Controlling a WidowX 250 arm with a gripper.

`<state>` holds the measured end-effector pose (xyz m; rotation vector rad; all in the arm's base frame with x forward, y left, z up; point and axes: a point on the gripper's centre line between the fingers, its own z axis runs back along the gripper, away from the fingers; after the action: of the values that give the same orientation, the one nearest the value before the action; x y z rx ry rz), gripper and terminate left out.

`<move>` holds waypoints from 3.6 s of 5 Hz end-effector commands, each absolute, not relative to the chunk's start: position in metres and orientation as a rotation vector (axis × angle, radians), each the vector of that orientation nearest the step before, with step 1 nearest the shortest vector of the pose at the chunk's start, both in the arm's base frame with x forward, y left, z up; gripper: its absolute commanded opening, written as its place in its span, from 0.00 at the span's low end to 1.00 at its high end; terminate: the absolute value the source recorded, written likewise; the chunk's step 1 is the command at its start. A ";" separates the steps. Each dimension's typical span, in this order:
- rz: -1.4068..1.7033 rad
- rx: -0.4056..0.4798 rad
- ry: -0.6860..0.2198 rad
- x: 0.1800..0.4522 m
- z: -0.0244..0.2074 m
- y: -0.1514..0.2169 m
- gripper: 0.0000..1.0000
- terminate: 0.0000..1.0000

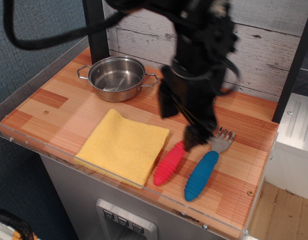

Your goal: Put the pot on the dish towel

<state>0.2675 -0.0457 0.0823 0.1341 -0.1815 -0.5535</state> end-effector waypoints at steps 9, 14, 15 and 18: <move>-0.653 0.108 -0.214 0.354 0.033 0.112 1.00 0.00; -0.642 0.197 -0.250 0.340 0.063 0.099 0.00 0.00; -0.645 0.225 -0.263 0.333 0.074 0.091 0.00 0.00; -0.688 0.251 -0.265 0.285 0.081 0.038 0.00 0.00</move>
<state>0.2783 0.0371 0.0664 0.2281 -0.2203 -0.6944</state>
